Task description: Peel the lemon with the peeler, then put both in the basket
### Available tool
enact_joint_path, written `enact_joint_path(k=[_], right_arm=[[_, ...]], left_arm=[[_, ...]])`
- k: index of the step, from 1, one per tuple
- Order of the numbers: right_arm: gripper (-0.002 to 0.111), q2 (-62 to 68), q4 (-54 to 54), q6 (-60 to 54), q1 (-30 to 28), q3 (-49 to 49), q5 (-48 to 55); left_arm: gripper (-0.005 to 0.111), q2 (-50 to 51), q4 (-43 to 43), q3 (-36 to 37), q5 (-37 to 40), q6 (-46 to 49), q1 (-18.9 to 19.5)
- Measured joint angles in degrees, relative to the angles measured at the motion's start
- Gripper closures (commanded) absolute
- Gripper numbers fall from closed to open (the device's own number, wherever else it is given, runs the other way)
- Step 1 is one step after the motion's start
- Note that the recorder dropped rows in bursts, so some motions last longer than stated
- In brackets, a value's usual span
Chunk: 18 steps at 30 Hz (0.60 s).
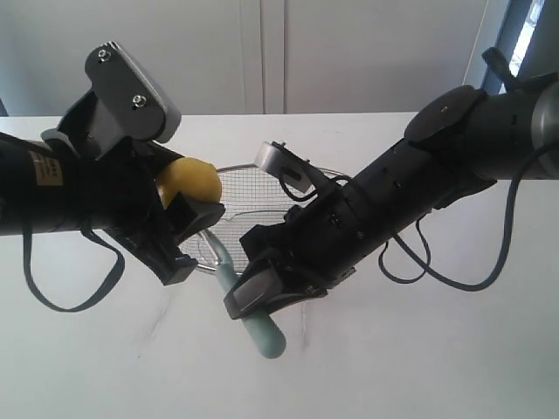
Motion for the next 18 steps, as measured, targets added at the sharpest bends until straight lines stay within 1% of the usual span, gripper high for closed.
enact_joint_path(k=[6,18], right_arm=[[0.108,0.0,0.1,-0.3,0.0,0.0,0.2],[0.108,0.0,0.1,-0.3,0.0,0.0,0.0]], left_arm=[[0.107,2.6,0.0,0.0,0.0,0.0,0.0],[0.107,2.9,0.0,0.0,-0.2,-1.5,0.0]])
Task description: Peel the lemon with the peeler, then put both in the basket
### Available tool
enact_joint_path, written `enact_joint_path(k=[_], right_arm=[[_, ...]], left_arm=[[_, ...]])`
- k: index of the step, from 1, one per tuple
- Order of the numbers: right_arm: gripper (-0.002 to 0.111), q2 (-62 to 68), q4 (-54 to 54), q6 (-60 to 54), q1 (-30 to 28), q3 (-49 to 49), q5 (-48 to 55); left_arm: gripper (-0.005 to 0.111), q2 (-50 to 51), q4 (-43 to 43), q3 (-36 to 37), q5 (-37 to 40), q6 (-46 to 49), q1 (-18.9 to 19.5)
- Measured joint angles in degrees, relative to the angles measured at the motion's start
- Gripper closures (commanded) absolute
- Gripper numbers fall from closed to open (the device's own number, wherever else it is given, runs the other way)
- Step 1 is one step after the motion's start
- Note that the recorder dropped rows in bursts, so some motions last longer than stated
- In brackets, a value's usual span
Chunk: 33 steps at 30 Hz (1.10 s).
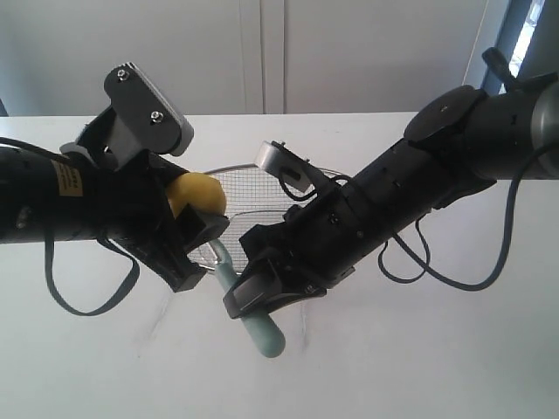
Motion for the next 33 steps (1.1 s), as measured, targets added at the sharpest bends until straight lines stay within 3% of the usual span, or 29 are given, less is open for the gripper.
enact_joint_path(k=[33], right_arm=[[0.108,0.0,4.4,0.0,-0.2,0.0,1.9]], left_arm=[[0.107,1.3,0.0,0.0,-0.4,-0.8,0.0]])
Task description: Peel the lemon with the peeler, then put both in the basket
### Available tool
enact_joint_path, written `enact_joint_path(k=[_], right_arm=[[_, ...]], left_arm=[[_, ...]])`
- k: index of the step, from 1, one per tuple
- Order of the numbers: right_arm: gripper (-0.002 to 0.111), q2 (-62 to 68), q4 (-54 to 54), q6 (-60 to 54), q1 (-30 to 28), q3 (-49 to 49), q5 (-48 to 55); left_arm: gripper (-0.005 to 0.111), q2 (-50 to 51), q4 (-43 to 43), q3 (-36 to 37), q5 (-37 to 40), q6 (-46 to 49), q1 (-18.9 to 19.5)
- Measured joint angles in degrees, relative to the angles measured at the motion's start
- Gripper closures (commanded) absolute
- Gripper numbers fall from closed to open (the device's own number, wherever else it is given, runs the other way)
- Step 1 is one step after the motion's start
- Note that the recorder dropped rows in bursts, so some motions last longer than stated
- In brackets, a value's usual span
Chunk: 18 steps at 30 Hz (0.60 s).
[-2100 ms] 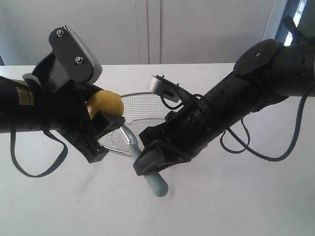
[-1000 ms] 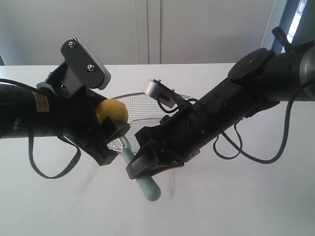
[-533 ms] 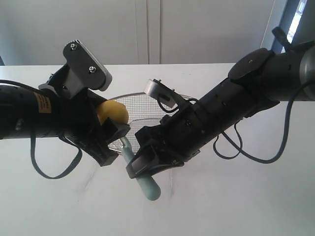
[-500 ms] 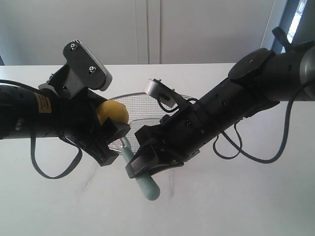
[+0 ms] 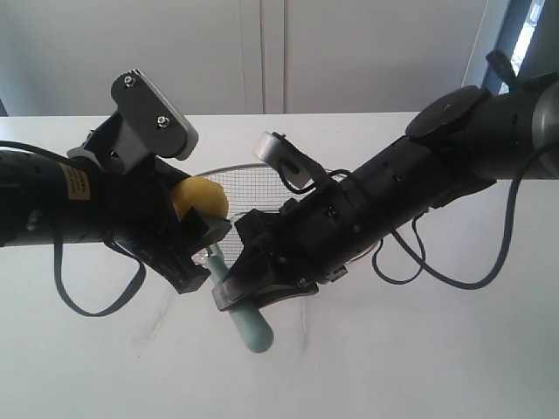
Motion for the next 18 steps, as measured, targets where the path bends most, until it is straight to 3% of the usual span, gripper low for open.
enact_joint_path(k=[18], right_arm=[[0.108,0.0,1.1,0.1,-4.3,0.0,0.4]], left_arm=[[0.107,-0.7,0.0,0.0,0.4,0.0,0.0]])
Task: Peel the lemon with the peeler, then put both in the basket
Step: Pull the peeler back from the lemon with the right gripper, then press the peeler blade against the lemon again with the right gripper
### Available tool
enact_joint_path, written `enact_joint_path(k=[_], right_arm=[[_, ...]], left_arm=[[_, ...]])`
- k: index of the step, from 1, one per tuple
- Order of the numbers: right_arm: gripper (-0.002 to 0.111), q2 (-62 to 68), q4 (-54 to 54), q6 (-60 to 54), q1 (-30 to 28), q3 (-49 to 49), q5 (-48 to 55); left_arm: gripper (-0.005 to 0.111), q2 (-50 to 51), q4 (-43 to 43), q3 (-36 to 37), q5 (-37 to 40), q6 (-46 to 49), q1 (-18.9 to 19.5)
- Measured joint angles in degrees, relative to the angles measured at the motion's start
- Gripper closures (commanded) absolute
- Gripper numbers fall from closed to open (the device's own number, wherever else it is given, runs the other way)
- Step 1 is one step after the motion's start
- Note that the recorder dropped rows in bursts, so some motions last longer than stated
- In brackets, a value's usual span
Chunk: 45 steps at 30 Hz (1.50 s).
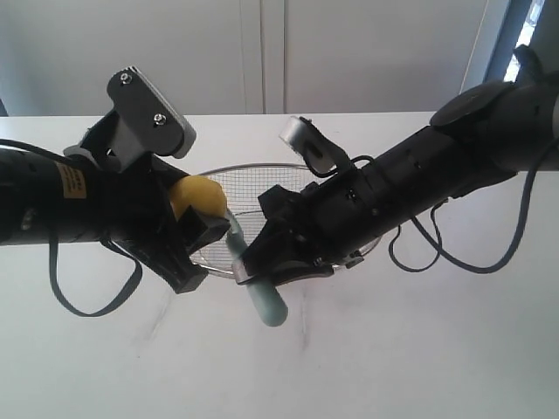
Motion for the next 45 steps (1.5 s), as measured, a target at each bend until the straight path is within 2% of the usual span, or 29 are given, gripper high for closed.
enact_joint_path(k=[17,26,31,34,36,40,45], right_arm=[[0.108,-3.0,-0.5,0.0,-2.6,0.0,0.1],[0.108,-8.7,-2.7,-0.1,-4.2,0.0,1.5],[0.108,-12.8,-10.4,0.6,-4.2,0.0,1.2],[0.108,-13.7,-20.1,8.7,-4.2,0.0,-5.2],[0.108,-12.7,-21.4,10.3,-4.3,0.0,-6.7],[0.108,-6.5,-13.6,5.9,-4.2,2.0,-5.7],[0.108,-0.7,-0.6,-3.3,-0.1,2.2,0.0]], left_arm=[[0.107,0.0,0.0,0.0,0.4,0.0,0.0],[0.107,0.0,0.0,0.0,0.8,0.0,0.0],[0.107,-0.9,0.0,0.0,0.8,0.0,0.0],[0.107,-2.5,0.0,0.0,0.8,0.0,0.0],[0.107,-3.5,0.0,0.0,0.8,0.0,0.0],[0.107,-5.0,0.0,0.0,0.8,0.0,0.0],[0.107,-5.2,0.0,0.0,1.1,0.0,0.0]])
